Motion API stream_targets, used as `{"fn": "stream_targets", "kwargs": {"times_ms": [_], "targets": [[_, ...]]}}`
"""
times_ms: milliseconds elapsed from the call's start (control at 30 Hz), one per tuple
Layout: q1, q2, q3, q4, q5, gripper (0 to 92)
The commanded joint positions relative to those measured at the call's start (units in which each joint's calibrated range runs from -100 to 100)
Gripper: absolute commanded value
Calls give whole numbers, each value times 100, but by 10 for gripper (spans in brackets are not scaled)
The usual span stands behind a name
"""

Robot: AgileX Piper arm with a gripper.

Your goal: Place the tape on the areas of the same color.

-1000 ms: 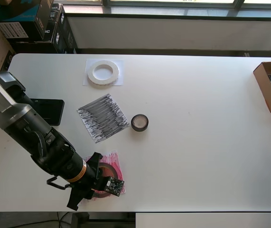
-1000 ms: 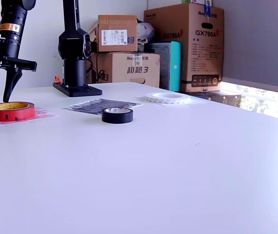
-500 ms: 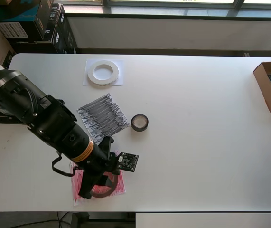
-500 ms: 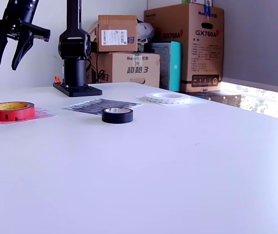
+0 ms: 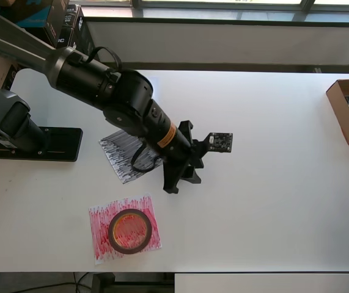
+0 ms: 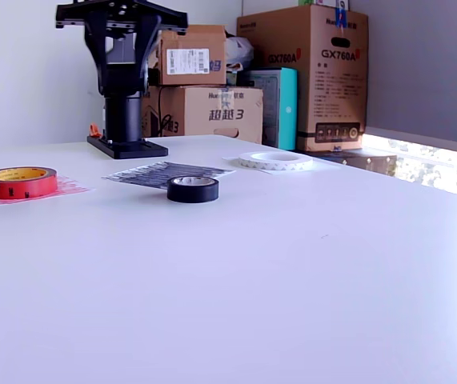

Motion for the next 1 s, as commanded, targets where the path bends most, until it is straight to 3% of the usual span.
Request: {"fn": "stream_targets", "kwargs": {"times_ms": [0,533,967], "targets": [[667,574,-662,628,523,429],[746,1229,-607,764,1153,429],[478,1154,-125,1044,842,429]]}}
